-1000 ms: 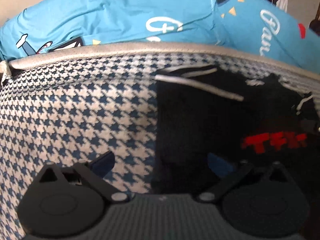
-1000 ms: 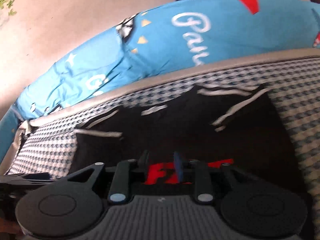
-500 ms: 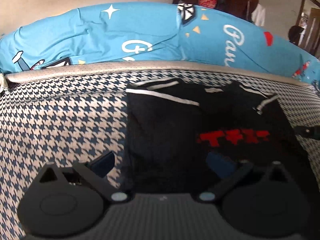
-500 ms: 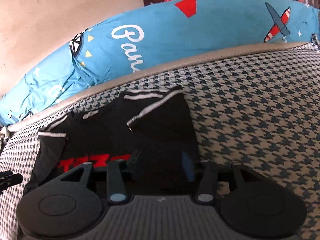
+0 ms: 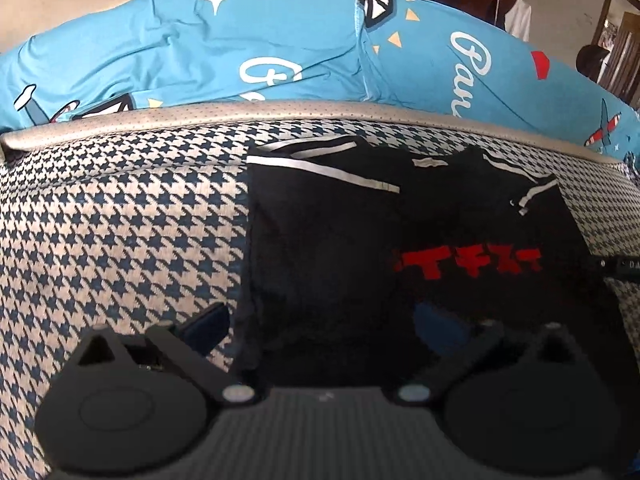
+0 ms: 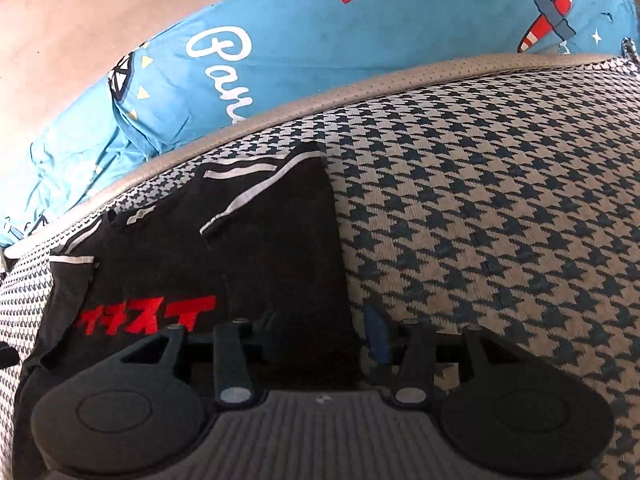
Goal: Fold clothes
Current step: 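Press the folded T-shirt edge flat with the right gripper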
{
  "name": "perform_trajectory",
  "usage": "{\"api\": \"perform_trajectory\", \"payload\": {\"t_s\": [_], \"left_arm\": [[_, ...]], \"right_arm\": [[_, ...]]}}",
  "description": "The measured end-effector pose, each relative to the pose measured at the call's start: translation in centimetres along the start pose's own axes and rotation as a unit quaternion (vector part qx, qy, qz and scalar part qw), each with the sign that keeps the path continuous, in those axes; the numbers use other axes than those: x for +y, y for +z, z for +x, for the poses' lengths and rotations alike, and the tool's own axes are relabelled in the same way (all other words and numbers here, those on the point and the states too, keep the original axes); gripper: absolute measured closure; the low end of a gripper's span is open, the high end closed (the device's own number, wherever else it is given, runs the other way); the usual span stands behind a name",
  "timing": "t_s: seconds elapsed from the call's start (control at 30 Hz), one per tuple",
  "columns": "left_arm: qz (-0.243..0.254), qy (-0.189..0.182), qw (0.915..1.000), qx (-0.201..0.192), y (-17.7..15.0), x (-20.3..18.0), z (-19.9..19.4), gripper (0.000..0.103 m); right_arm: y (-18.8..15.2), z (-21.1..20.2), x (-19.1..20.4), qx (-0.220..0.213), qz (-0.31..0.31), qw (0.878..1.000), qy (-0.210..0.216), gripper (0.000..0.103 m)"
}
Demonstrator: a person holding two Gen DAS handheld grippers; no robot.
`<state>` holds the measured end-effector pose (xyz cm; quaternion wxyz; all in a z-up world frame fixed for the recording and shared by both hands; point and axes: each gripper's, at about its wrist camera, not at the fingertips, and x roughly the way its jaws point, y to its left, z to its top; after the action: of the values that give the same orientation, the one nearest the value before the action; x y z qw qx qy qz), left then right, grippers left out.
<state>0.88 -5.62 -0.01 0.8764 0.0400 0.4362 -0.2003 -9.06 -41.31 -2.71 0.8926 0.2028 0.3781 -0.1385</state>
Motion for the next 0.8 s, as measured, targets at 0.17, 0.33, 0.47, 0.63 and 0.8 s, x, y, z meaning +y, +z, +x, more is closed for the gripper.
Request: {"api": "perform_trajectory", "payload": {"t_s": [0.17,0.33,0.47,0.63,0.8], "left_arm": [[0.014,0.001,0.9999,0.008,-0.1,-0.6,0.4,0.0],[0.015,0.004,0.9998,0.009,0.0,-0.5,0.5,0.0],[0.009,0.006,0.9999,0.012,0.0,-0.2,0.6,0.0],[0.007,0.005,0.9998,0.016,0.0,0.0,0.6,0.0],[0.012,0.004,0.9998,0.017,0.0,-0.2,0.7,0.0]], "right_arm": [[-0.1,0.3,0.4,-0.007,-0.004,1.0,0.001,0.09],[0.2,-0.6,1.3,-0.031,-0.009,0.999,0.019,0.092],[0.4,-1.3,2.4,-0.046,-0.019,0.998,0.032,0.092],[0.2,-0.5,1.7,-0.033,0.0,0.999,0.008,0.09],[0.1,0.0,-0.3,-0.02,0.04,0.999,0.016,0.077]]}}
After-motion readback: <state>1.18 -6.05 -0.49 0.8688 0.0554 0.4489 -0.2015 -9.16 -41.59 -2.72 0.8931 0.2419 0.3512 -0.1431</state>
